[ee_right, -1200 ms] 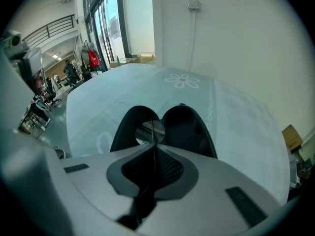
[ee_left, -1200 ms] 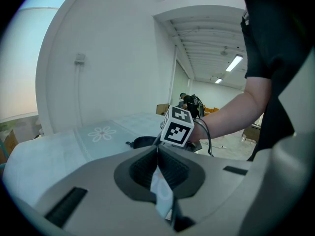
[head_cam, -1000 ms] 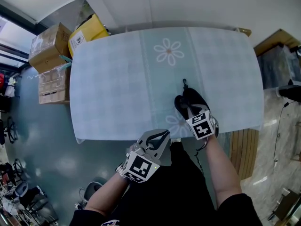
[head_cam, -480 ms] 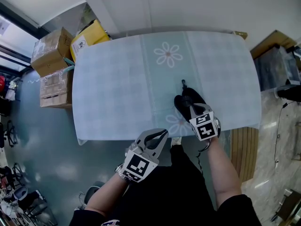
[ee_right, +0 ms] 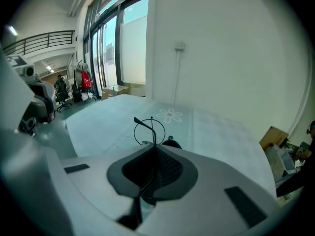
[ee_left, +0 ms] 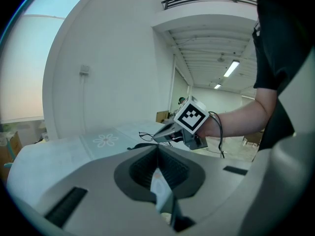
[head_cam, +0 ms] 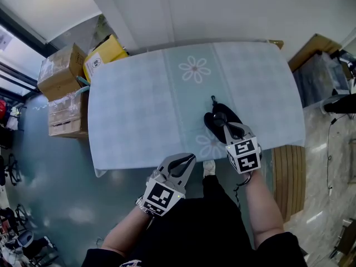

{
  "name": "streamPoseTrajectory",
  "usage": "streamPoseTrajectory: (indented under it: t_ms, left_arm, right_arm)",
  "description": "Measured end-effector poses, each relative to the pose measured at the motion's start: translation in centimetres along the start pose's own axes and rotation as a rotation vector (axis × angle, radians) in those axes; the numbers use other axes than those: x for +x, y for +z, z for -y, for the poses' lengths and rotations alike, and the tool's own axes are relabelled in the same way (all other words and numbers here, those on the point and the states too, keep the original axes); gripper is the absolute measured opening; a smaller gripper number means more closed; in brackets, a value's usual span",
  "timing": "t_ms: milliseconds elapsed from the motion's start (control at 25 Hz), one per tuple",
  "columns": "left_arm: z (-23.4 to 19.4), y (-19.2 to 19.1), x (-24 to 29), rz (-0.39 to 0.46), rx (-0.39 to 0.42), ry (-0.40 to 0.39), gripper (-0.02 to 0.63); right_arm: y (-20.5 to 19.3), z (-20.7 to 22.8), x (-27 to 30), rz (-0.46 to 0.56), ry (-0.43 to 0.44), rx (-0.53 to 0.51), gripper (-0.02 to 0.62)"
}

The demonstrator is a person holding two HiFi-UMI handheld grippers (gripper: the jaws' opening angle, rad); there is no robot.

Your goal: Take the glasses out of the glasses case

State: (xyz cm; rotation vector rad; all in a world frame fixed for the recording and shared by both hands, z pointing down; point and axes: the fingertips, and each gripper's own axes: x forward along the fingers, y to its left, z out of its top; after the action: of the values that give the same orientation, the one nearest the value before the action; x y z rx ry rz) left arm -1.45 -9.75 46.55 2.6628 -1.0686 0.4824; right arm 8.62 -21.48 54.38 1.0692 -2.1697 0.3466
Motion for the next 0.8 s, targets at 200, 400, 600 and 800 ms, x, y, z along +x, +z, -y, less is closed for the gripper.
streamPoseTrajectory:
  t_ms: [200,400,600,800]
  left_arm:
    - [0.1,0.2,-1.9,0.024,0.017,-0.007,0.031]
    - [0.6,0.1,-4.1,0.047,0.034,-0.03,0.031]
    - [1.4,-0.2,-6.4,0.058,0.055,-0.07,0.031]
    - [2.1,-1.1,-8.6,0.057,0.077,-0.107,0.031]
  right_arm:
    - [1.8,-1.7,-3.4,0.095,-0.011,0.079,0.026]
    - [2.8,-4.2,-7.0,0.172,-0.027,0.129,0.026]
    - [2.8,-7.4,-9.9,0.21,-0.048,0.158,0.025]
    - [1.8,-10.8,-11.5,0.228,-0.061,0.186,0.025]
